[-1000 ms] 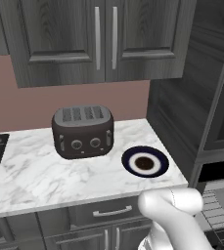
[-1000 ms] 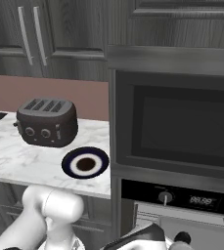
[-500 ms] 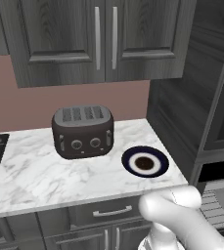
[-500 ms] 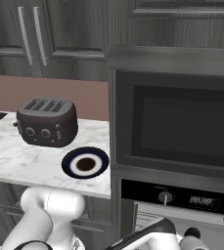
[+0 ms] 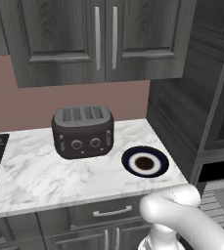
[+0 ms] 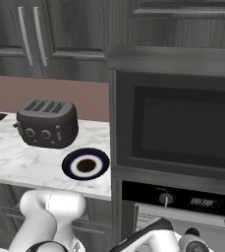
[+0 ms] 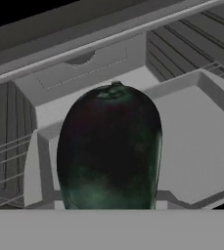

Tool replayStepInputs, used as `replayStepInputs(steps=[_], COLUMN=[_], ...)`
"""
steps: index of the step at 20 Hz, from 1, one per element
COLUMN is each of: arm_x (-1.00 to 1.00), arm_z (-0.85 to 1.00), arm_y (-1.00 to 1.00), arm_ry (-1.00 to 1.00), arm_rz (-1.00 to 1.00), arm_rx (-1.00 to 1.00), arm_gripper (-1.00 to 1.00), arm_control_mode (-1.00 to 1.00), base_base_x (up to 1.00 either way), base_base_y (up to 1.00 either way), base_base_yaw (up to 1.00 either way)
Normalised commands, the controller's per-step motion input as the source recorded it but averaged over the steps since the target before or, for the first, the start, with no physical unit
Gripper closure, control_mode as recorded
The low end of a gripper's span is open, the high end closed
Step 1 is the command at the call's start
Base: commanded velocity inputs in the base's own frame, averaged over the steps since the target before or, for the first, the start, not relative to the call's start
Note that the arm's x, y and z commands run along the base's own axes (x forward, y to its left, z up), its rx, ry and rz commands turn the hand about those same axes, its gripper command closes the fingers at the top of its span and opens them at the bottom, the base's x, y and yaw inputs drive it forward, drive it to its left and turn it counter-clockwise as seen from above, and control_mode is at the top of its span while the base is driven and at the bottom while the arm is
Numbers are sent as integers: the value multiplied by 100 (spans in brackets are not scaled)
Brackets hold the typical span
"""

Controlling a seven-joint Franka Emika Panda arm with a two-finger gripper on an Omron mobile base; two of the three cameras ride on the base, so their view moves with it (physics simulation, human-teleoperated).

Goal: Place the eggplant on the rack of the oven.

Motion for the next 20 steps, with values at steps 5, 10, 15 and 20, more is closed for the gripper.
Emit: replayStepInputs(steps=[5,10,15,20], arm_x=[26,9,2,8], arm_z=[-37,-23,-21,-28], arm_y=[0,0,0,0], arm_ry=[3,1,2,6], arm_rz=[0,0,0,0], arm_rx=[-3,0,0,0], arm_gripper=[100,100,100,100], arm_control_mode=[-100,-100,-100,-100], base_base_x=[0,0,0,0], base_base_y=[0,0,0,0], base_base_yaw=[0,0,0,0])
